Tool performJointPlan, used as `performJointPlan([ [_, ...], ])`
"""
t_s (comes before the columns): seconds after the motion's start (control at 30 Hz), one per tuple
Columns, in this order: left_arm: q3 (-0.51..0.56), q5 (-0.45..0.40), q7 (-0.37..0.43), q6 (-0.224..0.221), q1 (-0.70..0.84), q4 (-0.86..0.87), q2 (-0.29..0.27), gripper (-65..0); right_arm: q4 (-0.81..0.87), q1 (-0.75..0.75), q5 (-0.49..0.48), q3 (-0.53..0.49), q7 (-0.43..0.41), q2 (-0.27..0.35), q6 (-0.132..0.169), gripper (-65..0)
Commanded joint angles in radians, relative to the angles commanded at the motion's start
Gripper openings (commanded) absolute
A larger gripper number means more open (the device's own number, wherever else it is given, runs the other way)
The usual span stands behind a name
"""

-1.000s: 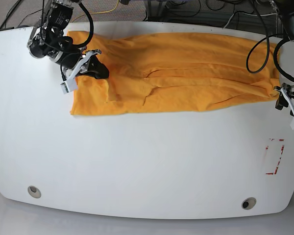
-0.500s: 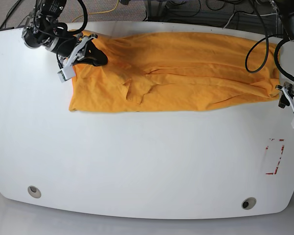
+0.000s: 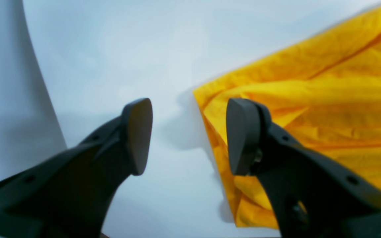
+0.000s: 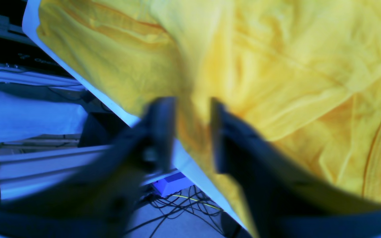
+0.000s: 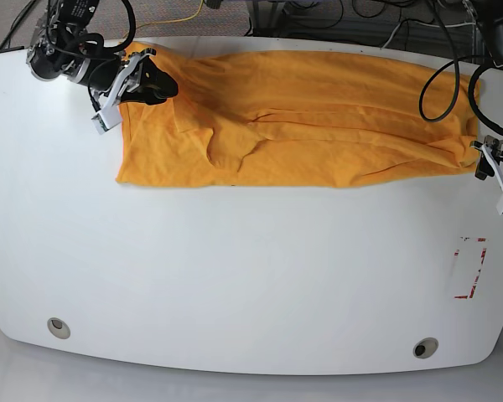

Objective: Layout the t-shirt on the table in an organized manner, then fold the t-shirt properly
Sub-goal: 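Grasp the folded shirt's end with the right gripper and the left gripper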

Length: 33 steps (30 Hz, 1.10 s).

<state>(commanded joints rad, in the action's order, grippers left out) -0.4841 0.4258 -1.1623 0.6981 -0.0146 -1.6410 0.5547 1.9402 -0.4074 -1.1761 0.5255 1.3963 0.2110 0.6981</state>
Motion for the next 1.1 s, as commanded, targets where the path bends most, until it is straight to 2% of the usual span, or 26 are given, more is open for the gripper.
performJointPlan([
  [0.1, 0.0, 0.0, 0.0, 0.0, 0.002, -0.002, 0.0, -31.8, 0.003, 0.0, -0.002, 0.0, 0.0, 0.002, 0.0, -17.1],
  [0.2, 0.0, 0.002, -0.002, 0.0, 0.003, -0.005, 0.0, -31.8, 0.003, 0.008, -0.002, 0.003, 0.0, -0.003, 0.0, -13.3],
  [0.33, 0.0, 0.014, -0.002, 0.0, 0.049, -0.012, -0.009, -31.8, 0.0, 0.063, -0.002, 0.003, 0.0, -0.038, 0.0, -13.2],
  [0.43, -0.002, 0.043, -0.002, 0.0, 0.086, -0.02, -0.055, -31.8, -0.015, 0.11, 0.006, 0.0, -0.004, -0.074, 0.0, -13.2],
  [0.63, -0.006, 0.043, 0.011, 0.0, 0.158, -0.037, -0.124, -33.1, -0.109, 0.184, 0.035, 0.0, -0.004, -0.124, 0.0, -14.1],
  [0.73, -0.002, 0.005, 0.048, 0.0, 0.186, -0.034, -0.15, -38.5, -0.147, 0.199, 0.094, 0.0, -0.004, -0.126, 0.0, -19.7],
  [0.87, 0.0, -0.068, 0.095, 0.0, 0.218, -0.018, -0.198, -43.6, -0.198, 0.199, 0.141, 0.003, -0.005, -0.121, 0.0, -33.9],
  [1.0, 0.0, -0.101, 0.098, 0.0, 0.222, 0.008, -0.21, -44.7, -0.247, 0.195, 0.153, 0.003, -0.005, -0.087, 0.0, -48.4],
  [1.1, 0.0, -0.101, 0.098, 0.0, 0.219, 0.049, -0.209, -44.9, -0.298, 0.193, 0.153, 0.0, -0.036, -0.051, 0.0, -50.1],
])
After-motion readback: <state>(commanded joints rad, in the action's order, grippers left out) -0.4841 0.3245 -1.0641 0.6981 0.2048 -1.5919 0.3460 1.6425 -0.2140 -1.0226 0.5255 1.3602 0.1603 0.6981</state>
